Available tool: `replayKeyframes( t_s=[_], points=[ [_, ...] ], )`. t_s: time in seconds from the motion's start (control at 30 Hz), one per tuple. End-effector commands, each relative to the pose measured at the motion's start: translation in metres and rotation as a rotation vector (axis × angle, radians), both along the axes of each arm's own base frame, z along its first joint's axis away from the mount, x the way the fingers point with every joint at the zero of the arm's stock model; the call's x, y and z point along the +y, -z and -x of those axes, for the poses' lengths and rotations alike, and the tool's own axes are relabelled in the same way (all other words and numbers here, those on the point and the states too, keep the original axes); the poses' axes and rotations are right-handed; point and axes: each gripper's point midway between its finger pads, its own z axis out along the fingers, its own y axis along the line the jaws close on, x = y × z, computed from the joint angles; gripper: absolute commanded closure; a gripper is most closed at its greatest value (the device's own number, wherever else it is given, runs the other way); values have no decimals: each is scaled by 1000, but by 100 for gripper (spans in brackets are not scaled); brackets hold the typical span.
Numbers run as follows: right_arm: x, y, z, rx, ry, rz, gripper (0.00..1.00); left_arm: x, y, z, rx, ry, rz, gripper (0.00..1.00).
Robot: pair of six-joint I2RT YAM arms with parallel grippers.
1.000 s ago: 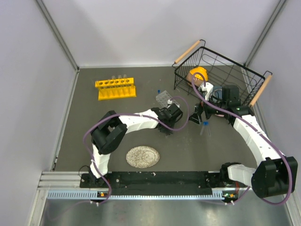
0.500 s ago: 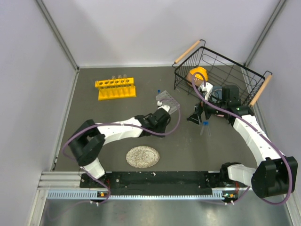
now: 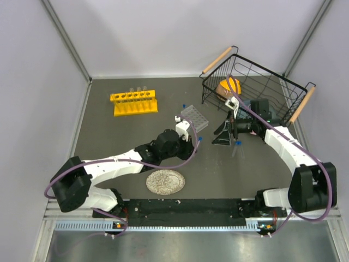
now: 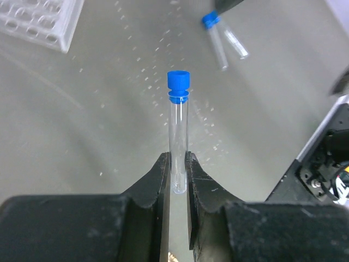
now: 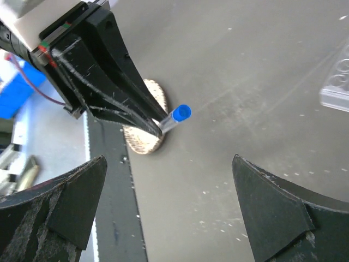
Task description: Organize the chemistry lab equipment
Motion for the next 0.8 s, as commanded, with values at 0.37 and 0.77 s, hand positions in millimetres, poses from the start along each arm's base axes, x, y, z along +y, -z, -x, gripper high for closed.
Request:
replayKeyframes(
  t_s=[0.37,0.77],
  points=[
    [40,5,6,136,-48,-33,15,-33,-64,7,-169,156,177,100],
    [45,2,9,214,-79,-86,70,-37,-64,11,-171,168,167,100]
  ],
)
